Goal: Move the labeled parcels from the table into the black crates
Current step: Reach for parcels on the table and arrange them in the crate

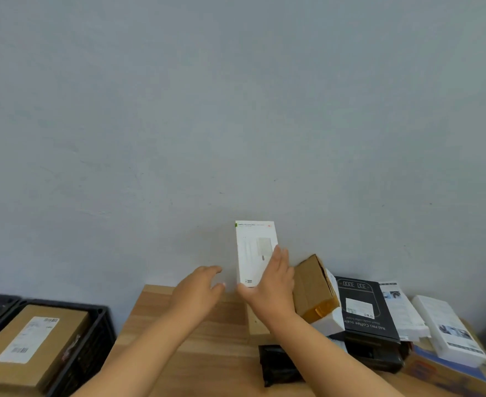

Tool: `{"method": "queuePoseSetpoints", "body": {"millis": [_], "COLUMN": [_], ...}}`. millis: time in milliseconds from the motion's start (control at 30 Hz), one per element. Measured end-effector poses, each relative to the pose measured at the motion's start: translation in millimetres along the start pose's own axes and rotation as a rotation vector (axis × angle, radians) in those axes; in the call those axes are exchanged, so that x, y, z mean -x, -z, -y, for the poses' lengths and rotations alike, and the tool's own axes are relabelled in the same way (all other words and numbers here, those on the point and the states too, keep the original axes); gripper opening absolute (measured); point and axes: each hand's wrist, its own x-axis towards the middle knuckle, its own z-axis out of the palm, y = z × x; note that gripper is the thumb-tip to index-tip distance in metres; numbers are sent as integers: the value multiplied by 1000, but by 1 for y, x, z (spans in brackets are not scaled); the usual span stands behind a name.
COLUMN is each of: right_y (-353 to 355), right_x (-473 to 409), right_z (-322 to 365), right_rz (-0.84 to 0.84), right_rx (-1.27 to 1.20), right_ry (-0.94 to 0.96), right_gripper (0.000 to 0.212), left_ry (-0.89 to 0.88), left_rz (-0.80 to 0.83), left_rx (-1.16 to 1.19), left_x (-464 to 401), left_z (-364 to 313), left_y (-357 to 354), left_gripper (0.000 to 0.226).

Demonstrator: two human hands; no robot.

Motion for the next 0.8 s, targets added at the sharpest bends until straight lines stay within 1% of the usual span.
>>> {"method": "queuePoseSetpoints", "body": {"millis": [100, 200, 333, 433, 500, 567, 667, 733, 800], "right_y": [13, 23, 31, 37, 43, 53, 71, 82, 91], "right_x": [7, 14, 21, 22, 20, 12, -2, -10, -14], "right_z": [18, 33, 47, 52, 54, 54, 53, 57, 63], "right_rz": [-75, -137, -191, -168, -143, -165, -193, -160, -140], "right_rx": [-30, -45, -37, -24, -65, -167, -256, -323, -429], "right_ry": [84, 144, 216, 230, 187, 116, 51, 42, 69], "right_gripper": [115, 115, 113, 115, 111, 95, 59, 43, 32], "left_ry": [-15, -8, -20, -23, -28, -47, -87, -109, -129], "left_rz": [-59, -81, -105, -120, -126, -133, -127, -122, -125], "left_rx": [127, 288, 439, 563, 599, 604, 607, 607, 610], "left_x": [-10, -18, -20, -17, -15, -15, -13, -12, -12], "left_z": [-18, -31, -38, -39, -37, -34, -33, -34, -36], "left_y": [22, 41, 60, 70, 79, 88, 99, 106, 113], "left_gripper": [44, 44, 29, 25, 26, 26, 24, 25, 27]}}
